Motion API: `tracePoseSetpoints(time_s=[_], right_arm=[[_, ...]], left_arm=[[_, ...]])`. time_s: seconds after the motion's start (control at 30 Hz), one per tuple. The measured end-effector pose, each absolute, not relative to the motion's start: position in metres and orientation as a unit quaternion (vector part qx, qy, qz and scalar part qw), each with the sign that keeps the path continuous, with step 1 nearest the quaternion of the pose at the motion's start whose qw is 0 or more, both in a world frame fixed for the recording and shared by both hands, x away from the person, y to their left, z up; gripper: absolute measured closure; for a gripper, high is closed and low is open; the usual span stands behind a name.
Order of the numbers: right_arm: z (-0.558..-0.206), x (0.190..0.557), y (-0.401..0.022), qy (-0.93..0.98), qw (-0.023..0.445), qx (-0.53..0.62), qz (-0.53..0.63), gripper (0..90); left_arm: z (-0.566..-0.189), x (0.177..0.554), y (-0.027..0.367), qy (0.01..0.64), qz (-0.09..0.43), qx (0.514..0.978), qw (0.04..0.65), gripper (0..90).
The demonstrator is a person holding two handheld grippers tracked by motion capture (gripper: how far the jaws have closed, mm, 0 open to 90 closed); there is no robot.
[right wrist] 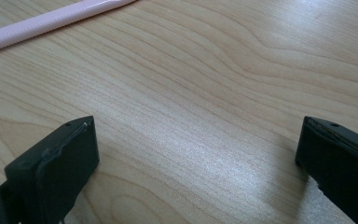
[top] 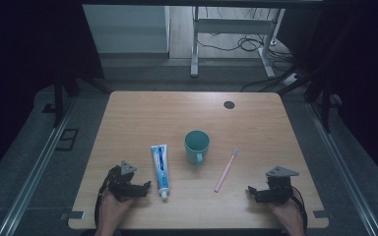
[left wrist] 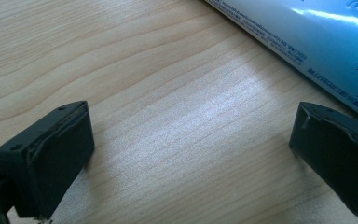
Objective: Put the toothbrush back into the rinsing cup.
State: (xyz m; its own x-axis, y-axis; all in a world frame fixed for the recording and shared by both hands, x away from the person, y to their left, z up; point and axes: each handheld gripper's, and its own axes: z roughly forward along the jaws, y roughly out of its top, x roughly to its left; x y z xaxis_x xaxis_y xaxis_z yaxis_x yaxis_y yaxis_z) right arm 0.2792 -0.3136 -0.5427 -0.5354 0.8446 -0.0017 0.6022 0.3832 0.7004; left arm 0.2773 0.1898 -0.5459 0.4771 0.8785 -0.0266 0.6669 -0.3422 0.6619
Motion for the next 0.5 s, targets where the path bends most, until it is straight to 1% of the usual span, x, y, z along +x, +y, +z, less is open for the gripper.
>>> tracePoseSetpoints(time_s=[0.5], right_arm=[[-0.5424,0.2788,-0.3134,0.806,0.189,0.452,0.332,1.4]], left_arm=[[-0.5459,0.278,0.1892,0.483,0.171,0.801,0.31,0.0]])
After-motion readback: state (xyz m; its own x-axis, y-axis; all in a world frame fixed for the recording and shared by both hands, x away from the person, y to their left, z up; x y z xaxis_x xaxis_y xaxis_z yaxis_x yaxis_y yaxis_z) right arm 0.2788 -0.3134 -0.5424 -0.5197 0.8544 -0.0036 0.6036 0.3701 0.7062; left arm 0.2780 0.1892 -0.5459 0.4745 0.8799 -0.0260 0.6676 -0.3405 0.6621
